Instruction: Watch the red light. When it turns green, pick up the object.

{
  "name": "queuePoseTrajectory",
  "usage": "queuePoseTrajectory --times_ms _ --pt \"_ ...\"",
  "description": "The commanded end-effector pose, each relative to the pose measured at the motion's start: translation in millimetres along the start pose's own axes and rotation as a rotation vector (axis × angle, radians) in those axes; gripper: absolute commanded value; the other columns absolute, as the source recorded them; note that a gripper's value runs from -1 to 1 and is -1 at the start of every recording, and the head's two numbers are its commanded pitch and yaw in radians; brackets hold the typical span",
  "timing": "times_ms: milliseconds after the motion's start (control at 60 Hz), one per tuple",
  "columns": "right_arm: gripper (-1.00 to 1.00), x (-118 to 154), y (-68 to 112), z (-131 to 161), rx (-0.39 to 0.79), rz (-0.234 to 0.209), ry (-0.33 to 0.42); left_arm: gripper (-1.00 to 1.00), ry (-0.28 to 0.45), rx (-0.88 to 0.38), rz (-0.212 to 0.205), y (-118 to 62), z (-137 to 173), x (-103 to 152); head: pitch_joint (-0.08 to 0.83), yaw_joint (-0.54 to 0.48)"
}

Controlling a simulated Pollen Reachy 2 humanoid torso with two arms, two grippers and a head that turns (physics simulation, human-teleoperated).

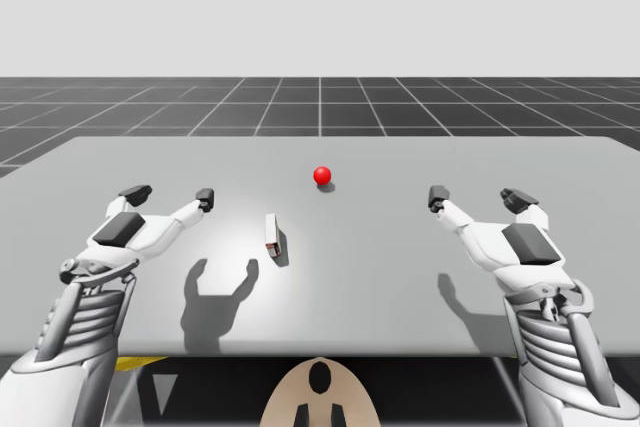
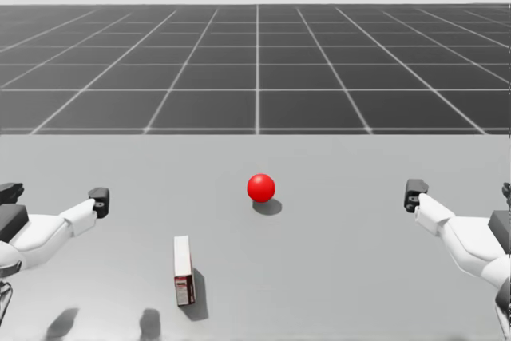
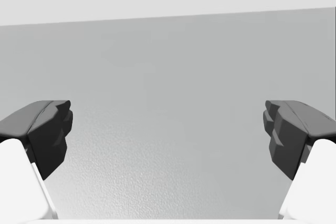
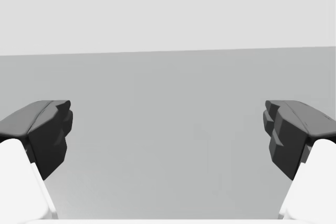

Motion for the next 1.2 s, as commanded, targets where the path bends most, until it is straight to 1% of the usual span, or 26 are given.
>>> queuePoseTrajectory --times_ms 17,183,550,1200 --pt "-1.00 -0.2 -1.2 -0.4 0.001 -0.007 0.002 -1.00 -0.006 -0.006 0.003 0.8 0.8 1.0 0.405 0.01" --pt "-1.00 0.2 -3.4 -1.1 0.001 -0.010 -0.001 -1.00 -0.011 -0.012 0.004 0.9 1.4 1.8 0.436 0.00" --pt "-1.00 -0.3 -4.0 -2.0 0.005 -0.008 -0.007 -1.00 -0.028 -0.018 0.009 1.1 3.7 3.5 0.435 0.00" --pt "-1.00 -0.7 -3.4 -1.6 0.006 -0.002 -0.009 -1.00 -0.029 -0.018 0.005 0.0 4.4 3.4 0.436 0.00"
